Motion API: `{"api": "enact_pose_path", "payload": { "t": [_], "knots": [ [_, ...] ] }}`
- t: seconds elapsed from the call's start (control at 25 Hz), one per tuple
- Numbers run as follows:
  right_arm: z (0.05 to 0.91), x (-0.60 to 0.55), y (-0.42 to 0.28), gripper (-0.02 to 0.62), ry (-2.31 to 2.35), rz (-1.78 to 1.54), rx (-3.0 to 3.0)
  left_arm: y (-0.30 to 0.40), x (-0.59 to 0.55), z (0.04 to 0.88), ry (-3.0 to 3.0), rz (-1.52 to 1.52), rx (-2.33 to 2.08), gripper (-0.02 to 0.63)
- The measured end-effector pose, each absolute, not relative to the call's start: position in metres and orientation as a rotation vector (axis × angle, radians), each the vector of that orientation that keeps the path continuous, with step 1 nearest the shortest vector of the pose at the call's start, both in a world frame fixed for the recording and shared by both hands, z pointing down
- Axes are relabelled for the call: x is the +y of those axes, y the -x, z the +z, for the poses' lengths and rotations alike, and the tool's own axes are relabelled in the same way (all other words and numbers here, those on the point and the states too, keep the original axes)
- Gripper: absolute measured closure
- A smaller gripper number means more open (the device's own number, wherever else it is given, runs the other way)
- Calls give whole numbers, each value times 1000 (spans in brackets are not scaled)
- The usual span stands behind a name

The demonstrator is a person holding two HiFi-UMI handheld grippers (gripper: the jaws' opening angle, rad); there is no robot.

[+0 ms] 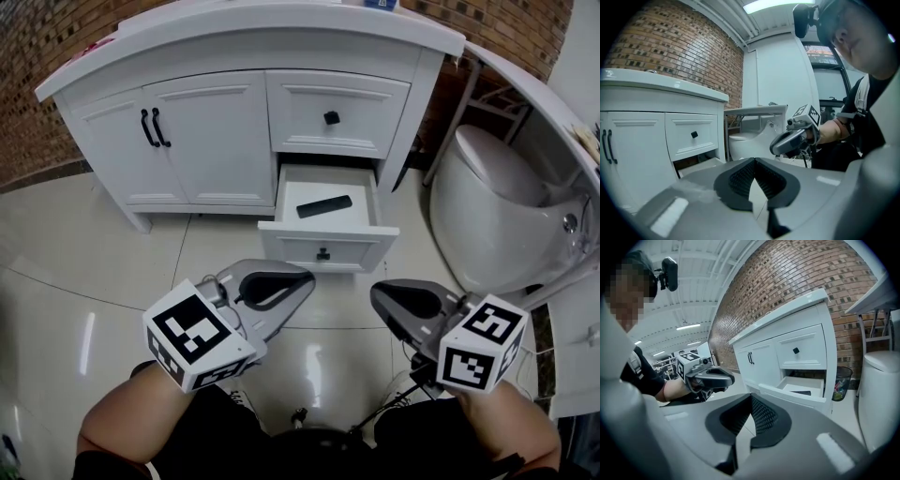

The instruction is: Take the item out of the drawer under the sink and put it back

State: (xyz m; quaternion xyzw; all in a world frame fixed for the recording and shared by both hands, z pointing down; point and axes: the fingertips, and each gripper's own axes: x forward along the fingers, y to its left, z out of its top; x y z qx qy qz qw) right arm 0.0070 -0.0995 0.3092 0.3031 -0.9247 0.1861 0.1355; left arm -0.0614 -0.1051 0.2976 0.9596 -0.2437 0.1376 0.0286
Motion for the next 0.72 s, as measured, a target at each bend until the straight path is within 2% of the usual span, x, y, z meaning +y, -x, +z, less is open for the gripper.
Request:
{"api": "enact_pose_path", "payload": {
  "t": [0.72],
  "knots": [
    [304, -100, -7, 594, -892, 522, -2691, 60, -103, 299, -2945, 470, -751, 601]
  ]
}}
